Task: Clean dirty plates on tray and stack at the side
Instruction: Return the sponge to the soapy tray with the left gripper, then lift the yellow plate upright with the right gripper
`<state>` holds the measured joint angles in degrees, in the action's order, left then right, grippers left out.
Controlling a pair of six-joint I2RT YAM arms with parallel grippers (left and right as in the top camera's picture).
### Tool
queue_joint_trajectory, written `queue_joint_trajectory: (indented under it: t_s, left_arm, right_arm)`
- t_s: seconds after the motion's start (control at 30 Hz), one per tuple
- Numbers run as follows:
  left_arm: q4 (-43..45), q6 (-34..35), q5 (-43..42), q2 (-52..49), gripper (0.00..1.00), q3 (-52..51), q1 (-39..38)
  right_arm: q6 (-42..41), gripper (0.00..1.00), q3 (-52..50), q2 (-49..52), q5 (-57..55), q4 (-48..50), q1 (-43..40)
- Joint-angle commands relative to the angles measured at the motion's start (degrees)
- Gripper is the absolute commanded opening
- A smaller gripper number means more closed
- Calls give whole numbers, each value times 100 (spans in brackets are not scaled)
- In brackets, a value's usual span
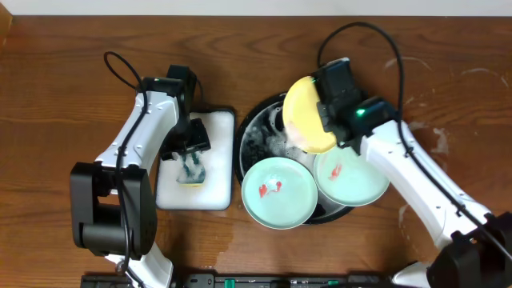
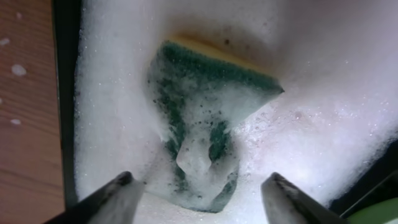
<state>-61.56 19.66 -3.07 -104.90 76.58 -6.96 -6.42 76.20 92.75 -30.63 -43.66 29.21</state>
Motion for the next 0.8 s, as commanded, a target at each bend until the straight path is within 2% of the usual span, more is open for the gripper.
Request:
queue_joint_trajectory:
  t_s: [0.0,0.1,0.17,0.77]
  left_arm:
    - [-26,-15,-39,11,75,0,20]
    - [-26,-15,-39,11,76,0,20]
    - [-26,-15,-39,11,81,0,20]
    - [-24,-15,-39,11,81,0,20]
  right_arm:
    - [286,1,57,-190,-1397,9,452]
    - [291,1,57,-190,-2028,11,846]
    - [291,1,57,-190,-2212,11,1008]
    - [413,1,57,-190,-3364,-70,1764]
